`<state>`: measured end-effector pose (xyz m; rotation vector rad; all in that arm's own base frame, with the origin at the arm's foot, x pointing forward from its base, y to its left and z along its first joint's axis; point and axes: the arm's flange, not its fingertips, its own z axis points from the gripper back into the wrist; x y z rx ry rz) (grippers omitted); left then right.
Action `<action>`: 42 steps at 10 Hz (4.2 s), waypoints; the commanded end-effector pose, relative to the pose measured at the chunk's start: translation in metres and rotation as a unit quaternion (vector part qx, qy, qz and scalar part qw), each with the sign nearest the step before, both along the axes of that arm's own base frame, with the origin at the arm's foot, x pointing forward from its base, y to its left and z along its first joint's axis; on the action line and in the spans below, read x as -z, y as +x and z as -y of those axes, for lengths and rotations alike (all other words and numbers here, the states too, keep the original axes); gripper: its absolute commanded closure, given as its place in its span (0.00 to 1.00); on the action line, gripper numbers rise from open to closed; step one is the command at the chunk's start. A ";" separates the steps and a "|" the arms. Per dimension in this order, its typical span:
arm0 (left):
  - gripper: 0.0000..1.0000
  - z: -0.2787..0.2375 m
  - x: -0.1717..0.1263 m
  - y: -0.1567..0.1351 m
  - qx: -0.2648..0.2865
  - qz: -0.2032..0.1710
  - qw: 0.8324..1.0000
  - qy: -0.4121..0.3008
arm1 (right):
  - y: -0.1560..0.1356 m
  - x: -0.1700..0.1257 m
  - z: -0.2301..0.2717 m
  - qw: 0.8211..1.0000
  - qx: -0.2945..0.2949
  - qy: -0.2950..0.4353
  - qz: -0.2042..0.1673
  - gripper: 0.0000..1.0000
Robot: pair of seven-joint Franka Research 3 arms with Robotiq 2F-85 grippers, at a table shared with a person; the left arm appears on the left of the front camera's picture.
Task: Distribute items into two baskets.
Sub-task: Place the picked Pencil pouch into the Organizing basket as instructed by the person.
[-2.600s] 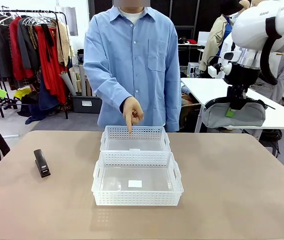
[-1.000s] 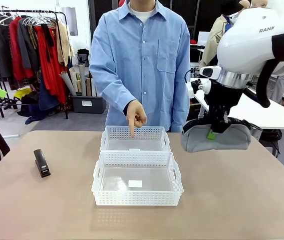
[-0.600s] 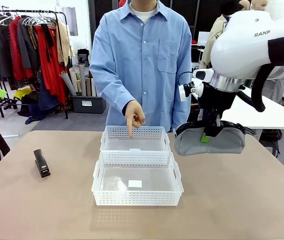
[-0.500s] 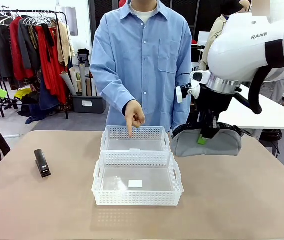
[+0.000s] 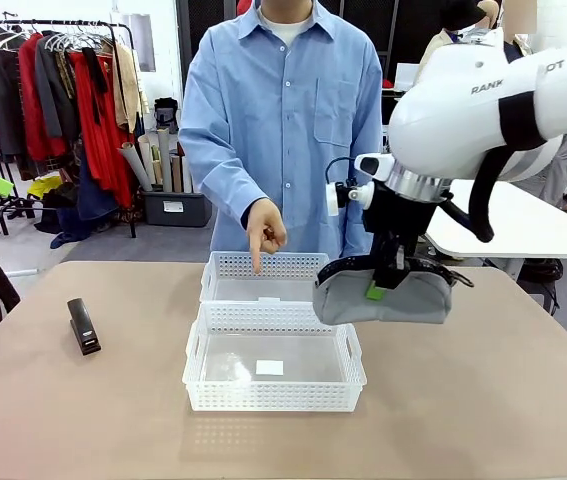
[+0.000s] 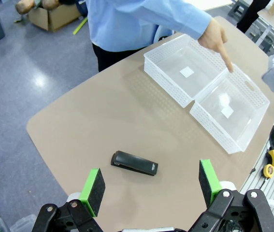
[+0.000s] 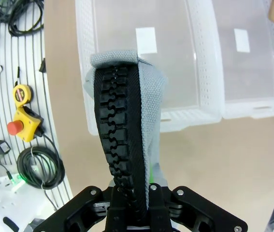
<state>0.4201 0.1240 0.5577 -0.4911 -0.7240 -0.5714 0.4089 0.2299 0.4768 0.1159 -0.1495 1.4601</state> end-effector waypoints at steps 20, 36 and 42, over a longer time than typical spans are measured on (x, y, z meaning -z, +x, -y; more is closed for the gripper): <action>0.00 0.000 -0.001 0.000 0.004 0.003 1.000 -0.004 | 0.031 0.084 -0.123 0.996 -0.068 0.050 -0.021 1.00; 0.00 0.000 -0.001 0.000 0.004 0.003 1.000 -0.004 | 0.044 0.128 -0.131 0.994 -0.088 0.042 -0.053 0.70; 0.00 0.000 -0.001 0.000 0.004 0.003 1.000 -0.004 | 0.042 0.116 -0.124 0.994 -0.099 0.035 -0.030 0.00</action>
